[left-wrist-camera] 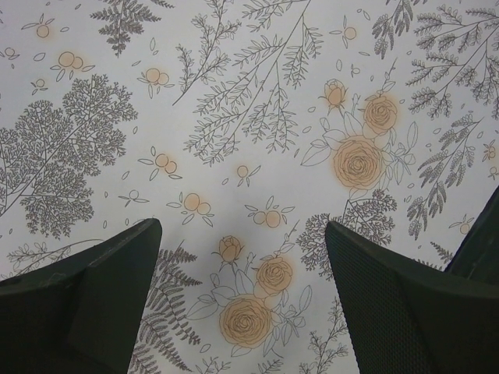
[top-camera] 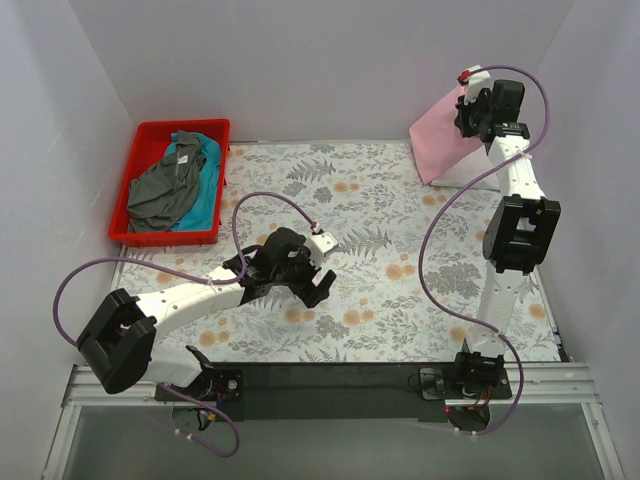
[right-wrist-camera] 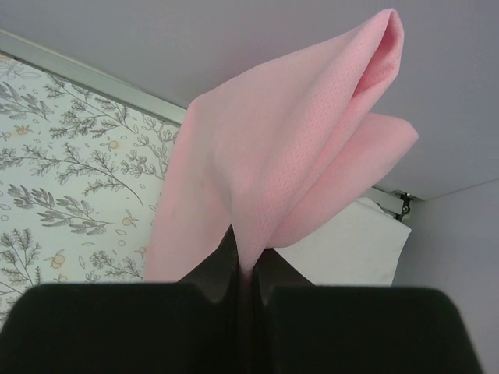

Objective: Fold and stack the t-shirts
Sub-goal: Neatly place the folded tshirt to the corner

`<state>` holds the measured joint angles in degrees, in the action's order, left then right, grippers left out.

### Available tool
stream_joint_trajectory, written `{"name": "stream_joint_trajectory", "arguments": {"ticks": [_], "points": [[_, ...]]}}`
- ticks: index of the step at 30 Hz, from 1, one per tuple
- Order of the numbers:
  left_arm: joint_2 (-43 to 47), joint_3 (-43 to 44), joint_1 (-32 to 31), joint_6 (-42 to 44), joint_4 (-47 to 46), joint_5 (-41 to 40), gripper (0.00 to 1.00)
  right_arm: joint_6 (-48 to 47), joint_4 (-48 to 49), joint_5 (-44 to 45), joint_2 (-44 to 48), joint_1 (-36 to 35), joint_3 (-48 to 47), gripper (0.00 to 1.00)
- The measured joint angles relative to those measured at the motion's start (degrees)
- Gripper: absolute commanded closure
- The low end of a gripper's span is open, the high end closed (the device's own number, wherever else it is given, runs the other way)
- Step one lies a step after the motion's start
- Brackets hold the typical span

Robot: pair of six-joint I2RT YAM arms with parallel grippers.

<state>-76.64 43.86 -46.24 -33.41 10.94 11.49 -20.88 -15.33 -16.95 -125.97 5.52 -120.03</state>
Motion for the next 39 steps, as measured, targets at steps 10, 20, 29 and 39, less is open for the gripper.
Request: {"name": "stream_joint_trajectory", "arguments": {"ticks": [10,20,29,39], "points": [[-1.95,0.37,0.0,-0.46,1.99,1.03,0.13,-6.29,-0.22,0.04,-3.58,3.41,-2.64,0.99],[-4.11,4.68,0.0,-1.66,4.37,2.91,0.09,-14.34,1.77,0.07,-9.94,6.88,-3.89,0.99],[-6.29,5.88,0.0,-2.45,6.36,3.82,0.08,-19.96,7.15,0.9,-12.79,8.41,-3.1,0.48],[-6.21,11.15,3.39,-6.19,8.59,7.69,0.07,-18.47,12.74,3.74,-10.47,8.68,-0.44,0.22]]}}
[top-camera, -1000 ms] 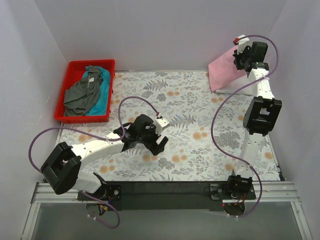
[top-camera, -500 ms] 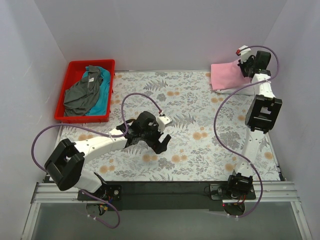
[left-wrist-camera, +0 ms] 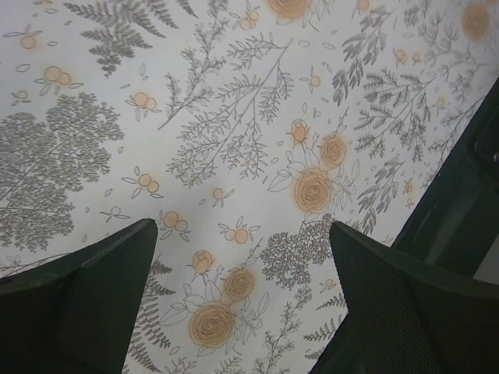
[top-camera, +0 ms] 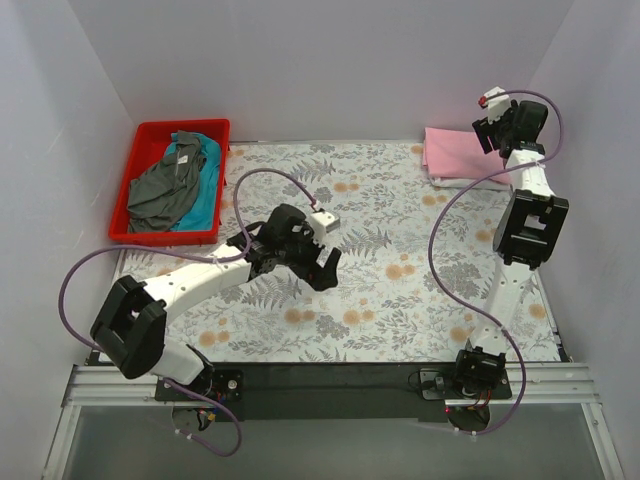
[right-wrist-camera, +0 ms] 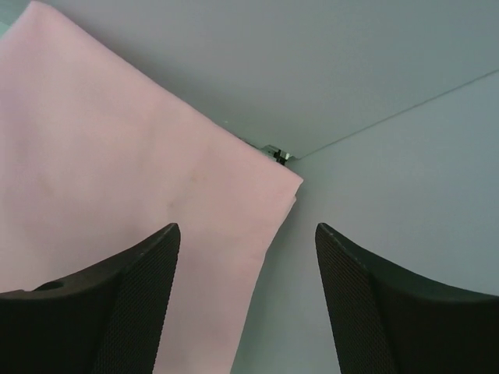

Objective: Fold and stack the t-shirts
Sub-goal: Reset both grippers

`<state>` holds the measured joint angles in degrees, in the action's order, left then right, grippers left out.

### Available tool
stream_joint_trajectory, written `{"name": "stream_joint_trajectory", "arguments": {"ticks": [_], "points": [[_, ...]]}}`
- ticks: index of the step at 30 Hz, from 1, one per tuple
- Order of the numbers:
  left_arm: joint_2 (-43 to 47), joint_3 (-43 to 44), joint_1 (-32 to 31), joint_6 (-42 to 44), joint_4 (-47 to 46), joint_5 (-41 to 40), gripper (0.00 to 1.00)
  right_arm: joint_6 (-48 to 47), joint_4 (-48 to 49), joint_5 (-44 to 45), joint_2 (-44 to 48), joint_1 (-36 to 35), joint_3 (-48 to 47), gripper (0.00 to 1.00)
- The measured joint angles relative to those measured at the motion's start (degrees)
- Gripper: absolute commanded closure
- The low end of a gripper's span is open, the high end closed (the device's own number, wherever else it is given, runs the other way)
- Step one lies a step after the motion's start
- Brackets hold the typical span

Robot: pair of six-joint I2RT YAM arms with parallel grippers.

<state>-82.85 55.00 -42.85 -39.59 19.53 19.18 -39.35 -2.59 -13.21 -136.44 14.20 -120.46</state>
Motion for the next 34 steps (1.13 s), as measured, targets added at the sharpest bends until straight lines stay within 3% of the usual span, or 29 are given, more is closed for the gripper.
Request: {"name": "stream_joint_trajectory", "arguments": {"ticks": [10,13,18,26,34], "points": [[1.16,10.78,14.84,-7.39,5.51,7.65,0.07,11.17,-12.79,-6.38,24.85,-0.44,8.17,0.09],[-2.01,19.74,18.27,-7.87,10.16,7.63,0.07,14.45,-17.55,-9.49,34.51,-0.46,10.12,0.01],[-9.35,29.18,22.95,-7.98,15.37,6.29,0.07,16.55,-25.35,-14.56,49.46,-0.68,23.23,0.02],[-8.63,16.39,25.77,-6.97,18.93,3.39,0.07,13.92,-35.23,-17.55,62.38,-3.13,56.39,0.02],[2.47,4.46,25.59,-5.6,20.74,3.1,0.07,12.52,-37.7,-16.74,75.91,-7.8,70.01,0.02]]}}
